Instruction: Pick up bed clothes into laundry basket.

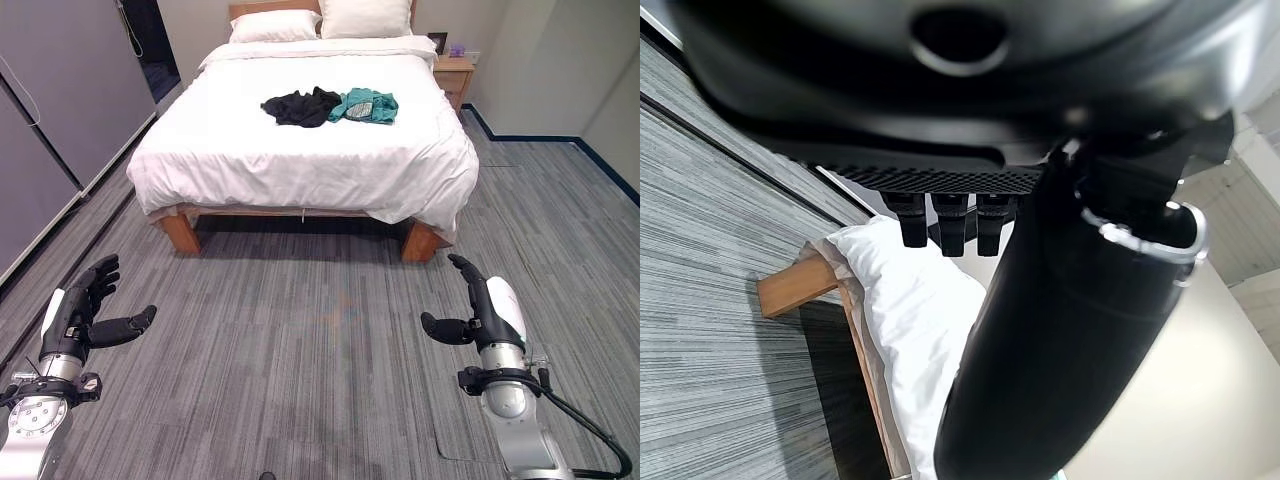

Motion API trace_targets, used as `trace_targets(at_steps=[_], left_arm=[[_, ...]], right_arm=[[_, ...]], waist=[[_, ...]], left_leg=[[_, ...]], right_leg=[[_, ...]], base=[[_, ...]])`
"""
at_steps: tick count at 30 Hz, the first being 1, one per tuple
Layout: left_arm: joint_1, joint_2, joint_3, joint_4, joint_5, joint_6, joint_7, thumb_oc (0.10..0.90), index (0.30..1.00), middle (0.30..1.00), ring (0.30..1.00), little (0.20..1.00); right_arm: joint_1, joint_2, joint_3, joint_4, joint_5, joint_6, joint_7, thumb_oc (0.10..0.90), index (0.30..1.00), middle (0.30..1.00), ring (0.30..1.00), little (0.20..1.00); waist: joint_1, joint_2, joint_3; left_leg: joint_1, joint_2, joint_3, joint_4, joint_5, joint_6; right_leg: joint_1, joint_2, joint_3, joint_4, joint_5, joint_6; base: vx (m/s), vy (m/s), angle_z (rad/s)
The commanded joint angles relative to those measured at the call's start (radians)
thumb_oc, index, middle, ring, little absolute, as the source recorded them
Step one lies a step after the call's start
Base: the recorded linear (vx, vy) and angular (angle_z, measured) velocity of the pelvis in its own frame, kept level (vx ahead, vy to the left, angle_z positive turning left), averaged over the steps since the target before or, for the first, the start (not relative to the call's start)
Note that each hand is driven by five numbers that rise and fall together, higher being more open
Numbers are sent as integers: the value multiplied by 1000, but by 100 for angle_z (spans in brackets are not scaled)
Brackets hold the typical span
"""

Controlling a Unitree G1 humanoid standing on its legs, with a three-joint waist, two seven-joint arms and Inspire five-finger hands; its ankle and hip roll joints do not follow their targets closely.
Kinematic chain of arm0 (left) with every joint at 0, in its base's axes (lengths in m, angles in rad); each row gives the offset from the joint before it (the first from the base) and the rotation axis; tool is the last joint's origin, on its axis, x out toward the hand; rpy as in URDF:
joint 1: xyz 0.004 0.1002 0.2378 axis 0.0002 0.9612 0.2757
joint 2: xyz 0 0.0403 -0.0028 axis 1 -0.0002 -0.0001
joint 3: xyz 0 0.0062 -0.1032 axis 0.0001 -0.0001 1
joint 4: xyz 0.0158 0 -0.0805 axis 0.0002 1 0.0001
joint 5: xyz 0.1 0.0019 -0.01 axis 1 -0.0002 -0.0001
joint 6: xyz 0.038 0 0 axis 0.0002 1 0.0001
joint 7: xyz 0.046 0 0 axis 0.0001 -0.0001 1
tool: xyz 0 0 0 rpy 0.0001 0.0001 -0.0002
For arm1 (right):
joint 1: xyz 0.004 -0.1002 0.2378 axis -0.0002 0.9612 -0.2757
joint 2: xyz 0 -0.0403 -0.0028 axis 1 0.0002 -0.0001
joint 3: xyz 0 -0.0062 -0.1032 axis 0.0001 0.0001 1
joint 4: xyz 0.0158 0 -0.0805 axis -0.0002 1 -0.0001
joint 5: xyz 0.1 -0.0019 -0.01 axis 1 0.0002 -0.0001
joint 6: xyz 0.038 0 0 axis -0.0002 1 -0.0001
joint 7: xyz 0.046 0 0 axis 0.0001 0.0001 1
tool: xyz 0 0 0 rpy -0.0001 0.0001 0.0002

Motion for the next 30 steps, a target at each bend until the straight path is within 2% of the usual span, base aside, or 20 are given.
trace_targets(at_steps=[1, 7, 10, 12, 14, 15, 16, 17, 18, 19, 20, 21, 23, 24, 25, 26, 27, 28, 29, 30], left_arm=[[-26, 77, 30, -113, -23, -68, 1, 800, 900, 900, 900, 900], [-17, 53, 36, -117, -13, -58, 12, 800, 900, 900, 900, 900], [-35, 63, 25, -124, -13, -56, 10, 800, 900, 900, 900, 900], [-56, 81, 17, -123, -29, -50, 22, 800, 900, 900, 900, 900], [-58, 83, 27, -127, -28, -48, 29, 800, 900, 900, 900, 900], [-67, 86, 25, -127, -29, -46, 31, 800, 900, 900, 900, 900], [-69, 86, 25, -126, -29, -45, 31, 800, 900, 900, 900, 900], [-92, 92, 17, -119, -32, -47, 32, 800, 900, 900, 900, 900], [-101, 94, 13, -113, -29, -45, 30, 800, 900, 900, 900, 900], [-114, 96, 9, -105, -22, -42, 31, 800, 900, 900, 900, 900], [-116, 97, 7, -104, -22, -42, 31, 800, 900, 900, 900, 900], [-123, 102, 5, -96, 5, -33, 20, 800, 900, 900, 900, 900], [-120, 102, 3, -93, 11, -30, 18, 800, 900, 900, 900, 900], [-116, 102, 5, -94, 12, -25, 21, 800, 900, 900, 900, 900], [-116, 102, 6, -94, 12, -24, 21, 800, 900, 900, 900, 900], [-117, 90, -7, -107, 3, -17, 20, 800, 900, 900, 900, 900], [-119, 90, -7, -107, 3, -17, 20, 800, 900, 900, 900, 900], [-114, 85, -11, -112, 6, -16, 19, 800, 900, 900, 900, 900], [-116, 86, -11, -112, 6, -16, 19, 800, 900, 900, 900, 900], [-105, 81, -10, -122, 7, -18, 13, 800, 900, 900, 900, 900]], right_arm=[[-52, -86, -27, -123, -9, -71, -13, 800, 900, 900, 900, 900], [-44, -62, -20, -126, -26, -54, -13, 800, 900, 900, 900, 900], [-45, -59, -17, -125, -36, -47, -19, 800, 900, 900, 900, 900], [-83, -70, 15, -127, -47, -38, -21, 800, 900, 900, 900, 900], [-115, -77, 41, -140, -46, -37, -11, 800, 900, 900, 900, 900], [-127, -84, 46, -147, -43, -38, -12, 800, 900, 900, 900, 900], [-129, -85, 46, -145, -43, -38, -12, 800, 900, 900, 900, 900], [-128, -93, 38, -145, -34, -42, -13, 800, 900, 900, 900, 900], [-122, -97, 32, -140, -34, -40, -12, 800, 900, 900, 900, 900], [-116, -100, 26, -135, -36, -38, -13, 800, 900, 900, 900, 900], [-116, -99, 25, -134, -36, -39, -14, 800, 900, 900, 900, 900], [-76, -83, -4, -135, -32, -33, -4, 800, 900, 900, 900, 900], [-77, -82, -4, -131, -27, -34, -5, 800, 900, 900, 900, 900], [-80, -87, -2, -129, -17, -36, -5, 800, 900, 900, 900, 900], [-81, -88, -2, -128, -16, -36, -5, 800, 900, 900, 900, 900], [-102, -130, 8, -143, 11, -39, -4, 800, 900, 900, 900, 900], [-104, -131, 7, -142, 12, -39, -4, 800, 900, 900, 900, 900], [-104, -134, 12, -142, 14, -34, -6, 800, 900, 900, 900, 900], [-105, -134, 11, -142, 14, -34, -7, 800, 900, 900, 900, 900], [-96, -142, 4, -149, 3, -27, 10, 800, 900, 900, 900, 900]], waist=[[18, -68, -99], [17, -67, -86], [21, -69, -56], [2, -42, 3], [0, -23, 31], [-1, -27, 41], [0, -26, 40], [-24, -50, 49], [-37, -63, 53], [-49, -73, 56], [-51, -72, 54], [-75, -96, 39], [-78, -107, 31], [-76, -111, 41], [-76, -111, 44], [-46, -121, 123], [-50, -121, 120], [-39, -135, 133], [-43, -136, 127], [-37, -150, 125]], left_leg=[[-76, 72, -25, -16, 18, -93], [-72, 65, -21, -16, 12, -78], [-83, 43, -24, -16, 15, -58], [-75, 39, -20, -16, 9, -38], [-74, 40, -26, -16, 9, -26], [-78, 36, -28, -16, 12, -21], [-79, 39, -28, -16, 10, -23], [-84, 19, -36, -16, 2, -18], [-85, 6, -37, -16, -3, -17], [-80, -4, -43, -16, -15, -18], [-80, -2, -46, -16, -18, -18], [-39, 5, -46, -16, -84, -35], [-17, 19, -37, -16, -80, -44], [-37, 38, -21, 57, -74, -62], [-45, 39, -21, 78, -85, -65], [-336, 13, -71, 553, 40, -85], [-352, 10, -74, 563, 46, -83], [-425, -29, -70, 706, 38, -78], [-443, -32, -72, 714, 44, -75], [-535, -60, -30, 810, 18, -64]], right_leg=[[13, -146, 32, -118, 134, 165], [10, -154, 40, -118, 138, 170], [8, -167, 34, -118, 158, 171], [-84, -208, 31, 37, 200, 184], [-174, -213, 39, 143, 204, 181], [-208, -182, 40, 145, 184, 160], [-211, -179, 40, 148, 180, 157], [-251, -85, 43, 73, 173, 135], [-261, -56, 49, 44, 181, 130], [-271, -37, 52, 2, 195, 127], [-266, -34, 48, -7, 198, 128], [-206, -17, 42, -105, 202, 115], [-195, -19, 35, -111, 207, 112], [-168, -21, 41, -117, 198, 107], [-166, -20, 41, -117, 197, 105], [-108, -33, 69, -118, 157, 50], [-117, -35, 65, -118, 163, 50], [-98, -43, 65, -118, 157, 33], [-109, -45, 61, -118, 162, 34], [-93, -62, 59, -118, 160, 32]], base=[[0, 0, 0], [2, 29, -1], [-78, 56, -2], [-142, 127, -1], [-23, 149, -21], [44, 90, -53], [180, 28, -52], [214, -16, -22], [315, -16, 19], [188, -12, 33], [485, -53, 49], [359, -45, 38], [317, -75, 52], [184, -69, 47], [88, -106, 33], [-16, -79, 13], [65, -109, 14], [0, 0, 0], [196, -19, -35], [195, 46, -32]])
